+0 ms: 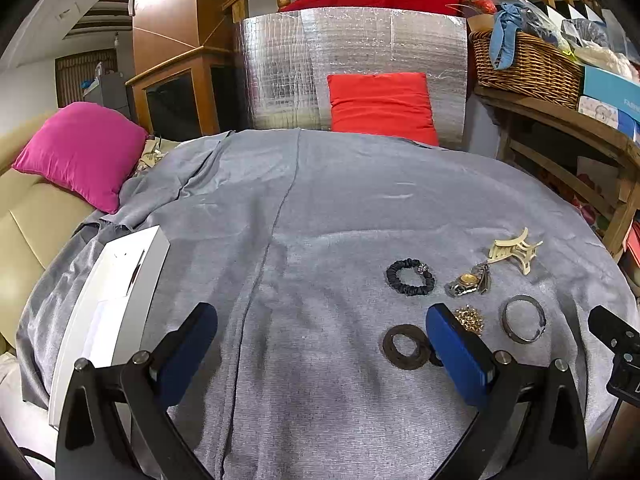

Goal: Organize jewelry

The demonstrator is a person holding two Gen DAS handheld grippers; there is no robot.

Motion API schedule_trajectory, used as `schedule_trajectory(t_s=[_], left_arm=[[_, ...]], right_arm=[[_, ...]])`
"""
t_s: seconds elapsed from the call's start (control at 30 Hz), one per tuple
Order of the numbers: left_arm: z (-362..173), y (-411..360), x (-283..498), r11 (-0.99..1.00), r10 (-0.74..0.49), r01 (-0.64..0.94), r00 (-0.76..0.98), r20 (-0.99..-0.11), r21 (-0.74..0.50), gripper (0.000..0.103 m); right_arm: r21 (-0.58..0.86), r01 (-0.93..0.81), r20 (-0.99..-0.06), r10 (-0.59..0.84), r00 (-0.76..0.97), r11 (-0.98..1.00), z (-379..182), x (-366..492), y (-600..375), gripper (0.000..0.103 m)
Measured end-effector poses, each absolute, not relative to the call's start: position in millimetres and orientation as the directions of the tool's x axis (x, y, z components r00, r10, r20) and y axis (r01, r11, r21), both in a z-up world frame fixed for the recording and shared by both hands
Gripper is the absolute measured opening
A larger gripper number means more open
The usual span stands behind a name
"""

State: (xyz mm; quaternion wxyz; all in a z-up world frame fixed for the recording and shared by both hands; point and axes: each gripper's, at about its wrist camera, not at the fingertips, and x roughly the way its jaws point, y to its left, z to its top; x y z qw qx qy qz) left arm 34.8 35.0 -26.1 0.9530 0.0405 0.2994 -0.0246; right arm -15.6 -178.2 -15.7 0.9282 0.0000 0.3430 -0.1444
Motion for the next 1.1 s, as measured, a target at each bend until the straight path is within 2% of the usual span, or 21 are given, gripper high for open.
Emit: schedule_trajectory(t_s=[0.4,0.5,0.63,0.73,0.83,0.9,1.0,1.1], left_arm=[[-24.7,38.6,39.6,0.995,-0.025,0.075,0.815,-0.579,0.062,0.103],[-25.1,41.2,50.7,0.995,-0.024,0.076,0.815,-0.579,0.067,0.103],[-29.3,44.5,83.2,0.993,-0.080,0.116,0.776,-0.625,0.017,0.103],[-36.4,41.5,100.4,0.991,-0.105,0.133,0.752,-0.650,-0.006,0.103],[-41.4,33.8,110.1,0.989,-0.115,0.146,0.749,-0.652,-0.006,0.103],[-44.3,30.8,115.0,0.987,-0.129,0.159,0.744,-0.655,-0.014,0.097],[-49.6,32.9,124.5,0.989,-0.129,0.148,0.725,-0.676,-0.029,0.075],[-53.3,42.2,130.7,0.991,-0.129,0.122,0.709,-0.693,-0.060,0.073]], right_arm=[[-0.037,0.273,-0.642,-0.232,0.730,0.961,-11.4,-17.5,-187.9,0.103],[0.017,0.269,-0.639,-0.196,0.744,0.963,-9.2,-17.3,-205.2,0.103],[0.151,0.245,-0.651,-0.090,0.753,0.958,-8.0,-7.7,-235.8,0.102],[0.237,0.221,-0.659,-0.010,0.752,0.946,-10.5,2.1,-255.0,0.096],[0.329,0.200,-0.678,0.083,0.730,0.923,-21.4,17.2,-273.7,0.082],[0.371,0.202,-0.685,0.120,0.719,0.906,-28.6,31.1,-281.9,0.072],[0.392,0.180,-0.676,0.150,0.721,0.902,-33.4,51.5,-285.5,0.069],[0.346,0.156,-0.698,0.143,0.701,0.925,-41.9,77.7,-281.5,0.069]])
